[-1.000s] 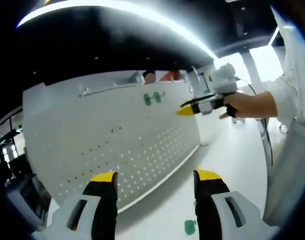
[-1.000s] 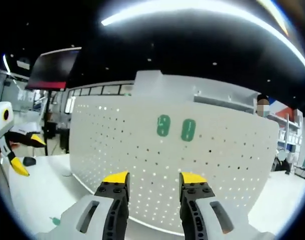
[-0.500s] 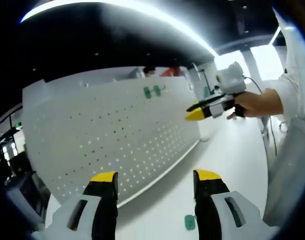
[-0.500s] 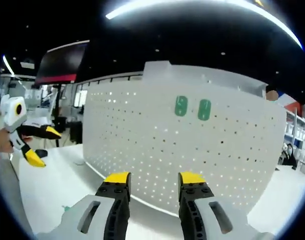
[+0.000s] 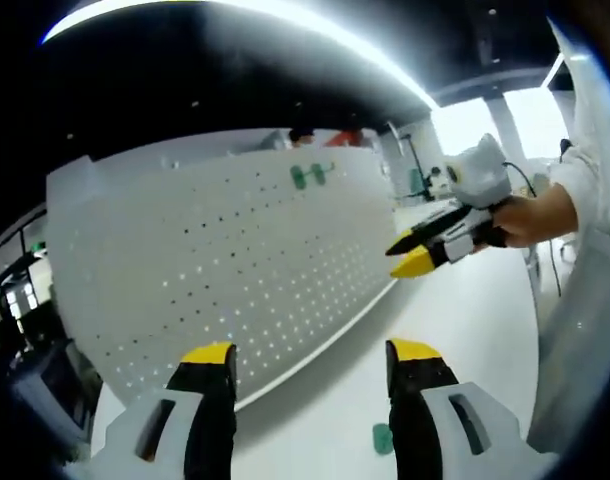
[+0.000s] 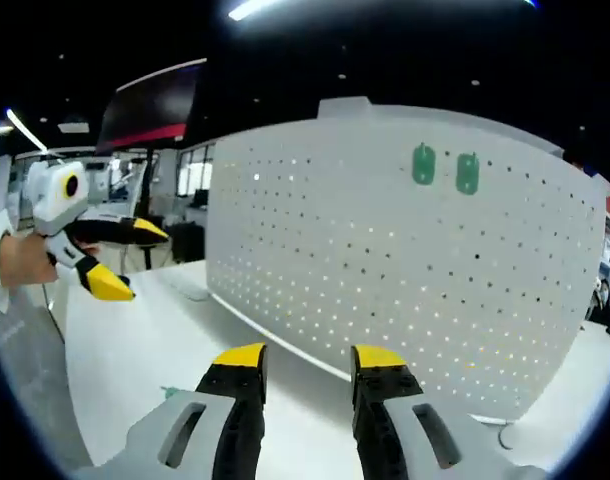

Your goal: Insert the hook assembly into the mounting plate slot until the hook locks in place.

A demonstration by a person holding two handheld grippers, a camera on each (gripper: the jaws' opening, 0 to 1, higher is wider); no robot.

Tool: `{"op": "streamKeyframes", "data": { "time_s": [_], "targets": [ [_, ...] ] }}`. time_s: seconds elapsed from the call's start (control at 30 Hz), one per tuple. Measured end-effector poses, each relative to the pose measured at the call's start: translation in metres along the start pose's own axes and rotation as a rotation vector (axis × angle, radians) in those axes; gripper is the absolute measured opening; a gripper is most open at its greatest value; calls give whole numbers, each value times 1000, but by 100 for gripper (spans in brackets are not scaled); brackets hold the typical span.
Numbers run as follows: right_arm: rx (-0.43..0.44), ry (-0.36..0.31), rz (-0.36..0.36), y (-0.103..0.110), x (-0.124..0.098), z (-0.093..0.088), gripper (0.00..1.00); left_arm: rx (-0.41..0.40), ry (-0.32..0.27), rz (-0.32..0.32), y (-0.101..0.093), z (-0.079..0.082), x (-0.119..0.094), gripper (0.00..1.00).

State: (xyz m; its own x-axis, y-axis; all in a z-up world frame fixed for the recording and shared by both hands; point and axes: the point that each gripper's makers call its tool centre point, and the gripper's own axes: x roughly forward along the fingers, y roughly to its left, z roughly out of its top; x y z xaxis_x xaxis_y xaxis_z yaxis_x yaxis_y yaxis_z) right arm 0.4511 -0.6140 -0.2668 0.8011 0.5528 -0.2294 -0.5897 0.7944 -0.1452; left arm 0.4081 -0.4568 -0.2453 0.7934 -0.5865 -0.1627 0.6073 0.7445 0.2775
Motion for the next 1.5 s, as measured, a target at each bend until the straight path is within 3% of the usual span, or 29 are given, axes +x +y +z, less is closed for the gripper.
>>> {"op": "streamKeyframes", "data": {
  "time_s": [1.03,1.5],
  "targets": [
    [99,215,147,40,14,-65,24,1,1,1,-2,1,0,62],
    [119,315,196,57,18,-86,21,2,-8,-2,-1,3,0,61]
  ]
}}
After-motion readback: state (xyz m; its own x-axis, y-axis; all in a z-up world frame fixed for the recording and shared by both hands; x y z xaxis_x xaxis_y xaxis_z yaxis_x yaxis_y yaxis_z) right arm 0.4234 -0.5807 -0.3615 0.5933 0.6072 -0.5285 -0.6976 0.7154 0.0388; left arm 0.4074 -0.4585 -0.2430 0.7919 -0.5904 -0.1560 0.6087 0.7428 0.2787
